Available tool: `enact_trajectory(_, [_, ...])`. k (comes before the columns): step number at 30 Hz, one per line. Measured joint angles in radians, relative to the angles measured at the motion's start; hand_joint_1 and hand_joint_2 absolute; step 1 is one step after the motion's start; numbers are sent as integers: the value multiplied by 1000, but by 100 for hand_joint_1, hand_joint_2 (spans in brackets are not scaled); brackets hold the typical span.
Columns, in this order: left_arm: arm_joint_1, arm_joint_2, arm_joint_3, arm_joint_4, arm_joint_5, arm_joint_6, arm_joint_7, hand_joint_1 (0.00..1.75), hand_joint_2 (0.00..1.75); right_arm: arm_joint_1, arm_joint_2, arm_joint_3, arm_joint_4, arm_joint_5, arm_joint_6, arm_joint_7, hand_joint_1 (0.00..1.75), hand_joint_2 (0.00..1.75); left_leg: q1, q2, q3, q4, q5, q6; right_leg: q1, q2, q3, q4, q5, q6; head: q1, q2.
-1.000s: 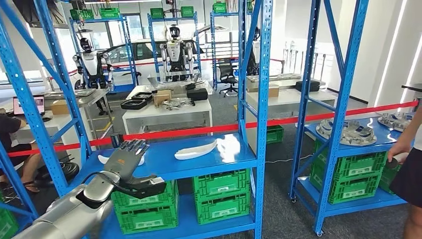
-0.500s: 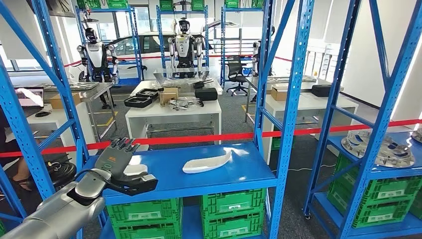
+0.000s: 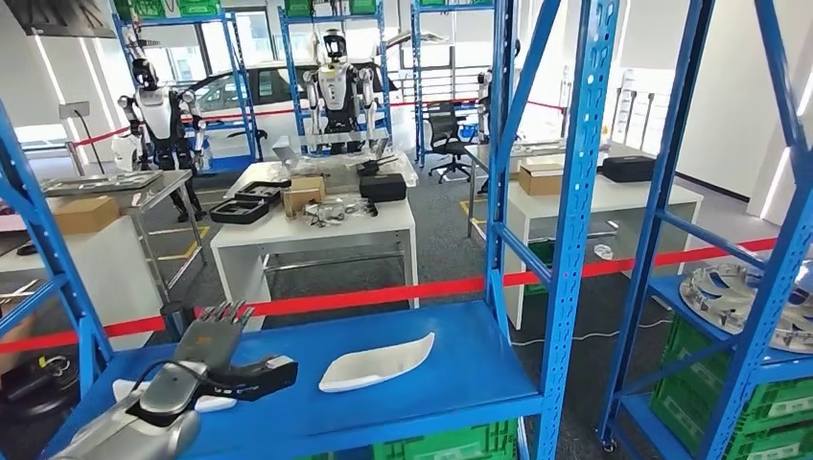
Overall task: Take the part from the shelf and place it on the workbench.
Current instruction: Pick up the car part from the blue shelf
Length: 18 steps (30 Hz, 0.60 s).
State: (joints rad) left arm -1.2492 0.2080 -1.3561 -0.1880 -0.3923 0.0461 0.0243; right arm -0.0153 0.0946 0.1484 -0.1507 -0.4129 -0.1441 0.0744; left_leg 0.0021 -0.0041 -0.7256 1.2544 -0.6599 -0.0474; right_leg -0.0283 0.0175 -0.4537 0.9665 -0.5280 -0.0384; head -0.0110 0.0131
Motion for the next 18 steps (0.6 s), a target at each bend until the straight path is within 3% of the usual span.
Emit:
enact_trajectory(1, [22,7,29,2,58,-12,3,0,0,0,0,0,0,-1,0,0,0,0,-1,0,-25,-59,37,5,0,6,37,-9,-22,3,-1,0])
enact_trajectory(2, [46,15,66,4,123,-30,3,0,0,3,0,0,0,-2,0,0,0,0,-4,1,-40,-140,135,13,-1,13,66,-16,-45,6,-1,0])
enact_trajectory(4, [104,32,157,9,257,-58,-9,0,0,4,3,-1,3,-5,-1,3,0,0,-17,-3,-57,-291,379,30,4,23,111,-14,-96,16,0,-1])
enact_trajectory(5, [136,40,202,10,315,-62,-21,0,0,5,5,-2,4,-8,-2,5,0,0,-21,-6,-62,-320,456,35,5,27,127,-14,-122,22,-2,-1])
enact_trajectory(6, [164,47,244,11,368,-64,-37,0,44,3,6,-2,5,-11,-3,8,0,0,-25,-9,-67,-315,474,38,7,30,146,-16,-145,28,-2,-1])
enact_trajectory(8, [210,51,329,3,458,-65,-82,0,131,-2,4,-3,4,-17,-9,13,0,0,-20,-13,-68,-267,434,47,5,24,180,-30,-180,38,-4,0])
enact_trajectory(9, [230,51,376,-2,506,-69,-113,0,175,-6,3,-3,3,-21,-12,15,0,0,-18,-14,-64,-258,415,54,4,15,179,-10,-197,42,-2,0])
enact_trajectory(10, [254,47,427,-7,558,-75,-143,0,175,-10,2,-4,2,-24,-15,17,0,0,-16,-15,-57,-256,399,61,5,4,157,38,-219,45,-1,0])
enact_trajectory(12, [316,38,531,-13,669,-107,-201,0,175,-17,2,-7,2,-32,-23,18,0,0,-17,-16,-37,-254,370,70,9,-7,48,197,-265,48,2,0])
enact_trajectory(13, [351,31,581,-17,723,-131,-233,0,175,-17,2,-10,2,-37,-27,19,0,0,-18,-17,-25,-254,357,72,12,-9,-12,265,-271,47,3,0])
enact_trajectory(14, [384,22,633,-23,778,-161,-269,0,175,-15,2,-12,2,-41,-31,19,0,0,-20,-20,-12,-253,343,74,16,-9,-60,302,-256,45,4,0])
enact_trajectory(15, [417,12,688,-30,829,-195,-310,0,175,-11,2,-15,2,-45,-35,18,0,0,-23,-25,4,-252,330,76,19,-9,-90,296,-214,41,5,0])
enact_trajectory(16, [447,0,741,-37,868,-223,-350,0,175,-6,2,-18,2,-47,-37,18,0,0,-26,-29,21,-251,317,76,22,-9,-102,251,-153,36,6,0])
enact_trajectory(18, [497,-20,834,-46,912,-263,-402,0,87,-1,2,-23,2,-50,-39,16,0,0,-32,-36,48,-248,296,74,28,-9,-98,128,-41,20,7,0])
